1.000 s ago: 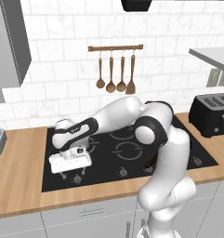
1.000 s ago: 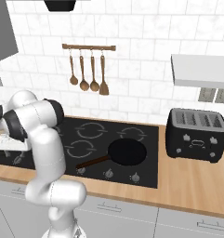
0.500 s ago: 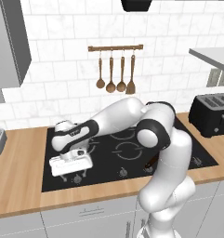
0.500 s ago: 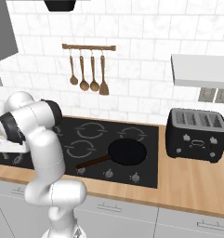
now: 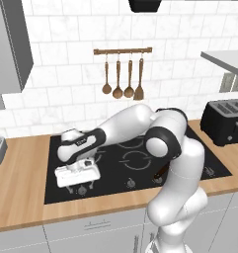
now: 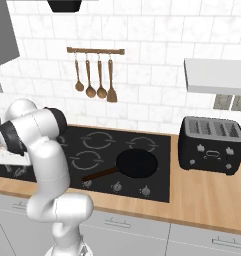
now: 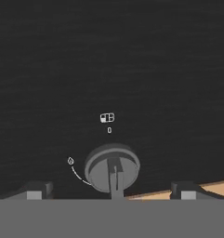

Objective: Pick the kettle from the counter and place it on a stove burner. Then turn the burner on.

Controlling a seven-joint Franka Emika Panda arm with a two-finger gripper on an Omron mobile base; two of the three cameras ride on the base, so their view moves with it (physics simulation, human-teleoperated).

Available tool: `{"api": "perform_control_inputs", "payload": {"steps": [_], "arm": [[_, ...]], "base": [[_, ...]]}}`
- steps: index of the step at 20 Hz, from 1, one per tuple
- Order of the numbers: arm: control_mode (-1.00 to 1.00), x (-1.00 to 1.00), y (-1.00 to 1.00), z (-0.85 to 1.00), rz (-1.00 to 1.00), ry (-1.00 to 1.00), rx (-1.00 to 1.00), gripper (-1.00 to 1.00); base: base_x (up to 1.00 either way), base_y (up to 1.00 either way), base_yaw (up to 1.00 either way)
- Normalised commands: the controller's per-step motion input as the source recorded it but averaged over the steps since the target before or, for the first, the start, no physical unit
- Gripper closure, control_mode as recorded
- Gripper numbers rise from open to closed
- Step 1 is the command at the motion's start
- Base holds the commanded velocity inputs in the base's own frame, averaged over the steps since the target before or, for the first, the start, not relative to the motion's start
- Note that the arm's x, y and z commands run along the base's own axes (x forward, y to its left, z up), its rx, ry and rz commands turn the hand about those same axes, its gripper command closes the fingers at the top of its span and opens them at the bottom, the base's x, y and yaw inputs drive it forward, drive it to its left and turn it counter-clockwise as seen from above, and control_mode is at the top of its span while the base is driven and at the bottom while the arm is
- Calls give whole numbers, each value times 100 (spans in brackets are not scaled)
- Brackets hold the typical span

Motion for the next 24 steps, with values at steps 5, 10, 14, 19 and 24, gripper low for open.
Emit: {"api": "perform_control_inputs", "payload": {"steps": [5,10,14,19,24], "arm": [[-100,5,0,-15,-2,-3,0,-100],[-100,0,0,-1,-1,-3,0,-100],[-100,0,-3,0,-4,-4,0,-100],[-100,0,-6,0,-6,-11,0,-100],[-100,-13,-6,0,-5,-9,0,-100]], "base": [[0,0,0],[0,0,0],[0,0,0],[0,0,0],[0,0,0]]}}
